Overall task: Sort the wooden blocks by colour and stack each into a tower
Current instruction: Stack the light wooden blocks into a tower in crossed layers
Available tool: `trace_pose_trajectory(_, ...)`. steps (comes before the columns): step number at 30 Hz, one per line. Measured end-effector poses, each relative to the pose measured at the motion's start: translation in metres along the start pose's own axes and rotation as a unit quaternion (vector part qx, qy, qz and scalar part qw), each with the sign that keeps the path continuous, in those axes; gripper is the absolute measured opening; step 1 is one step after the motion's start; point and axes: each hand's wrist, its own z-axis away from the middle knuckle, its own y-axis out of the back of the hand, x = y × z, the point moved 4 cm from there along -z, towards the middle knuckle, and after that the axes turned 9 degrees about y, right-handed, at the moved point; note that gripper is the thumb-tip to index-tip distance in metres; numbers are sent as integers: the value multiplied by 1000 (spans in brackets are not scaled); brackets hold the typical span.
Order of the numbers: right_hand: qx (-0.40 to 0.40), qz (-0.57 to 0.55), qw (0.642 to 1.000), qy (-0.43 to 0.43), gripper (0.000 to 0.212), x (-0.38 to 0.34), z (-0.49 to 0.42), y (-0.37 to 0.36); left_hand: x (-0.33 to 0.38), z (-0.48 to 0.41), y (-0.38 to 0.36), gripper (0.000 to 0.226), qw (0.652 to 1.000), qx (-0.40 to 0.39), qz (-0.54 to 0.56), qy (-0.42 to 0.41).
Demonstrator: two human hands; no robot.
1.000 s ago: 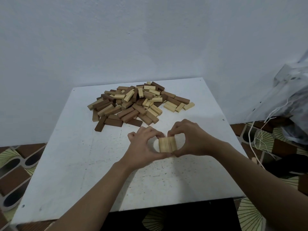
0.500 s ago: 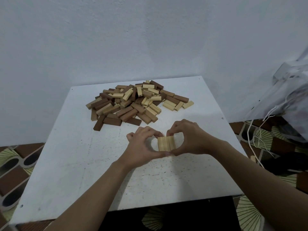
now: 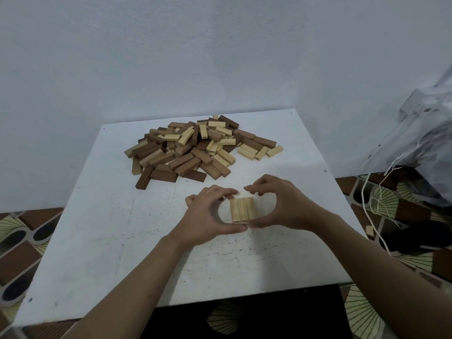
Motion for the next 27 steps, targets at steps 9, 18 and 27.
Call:
trace_pose_trajectory(9, 28, -14, 1000, -1, 72, 8, 7, -4, -2, -5, 0, 70, 999, -27, -20, -9)
trace_pose_trajectory(18, 28, -24, 999, 2, 67, 10, 3, -9, -4, -8, -6, 66, 1000, -20, 1, -22)
trace_pose_trajectory(27, 29, -26, 999, 13, 62, 12, 1, -10, -4, -6, -6, 62, 999, 8, -11, -40)
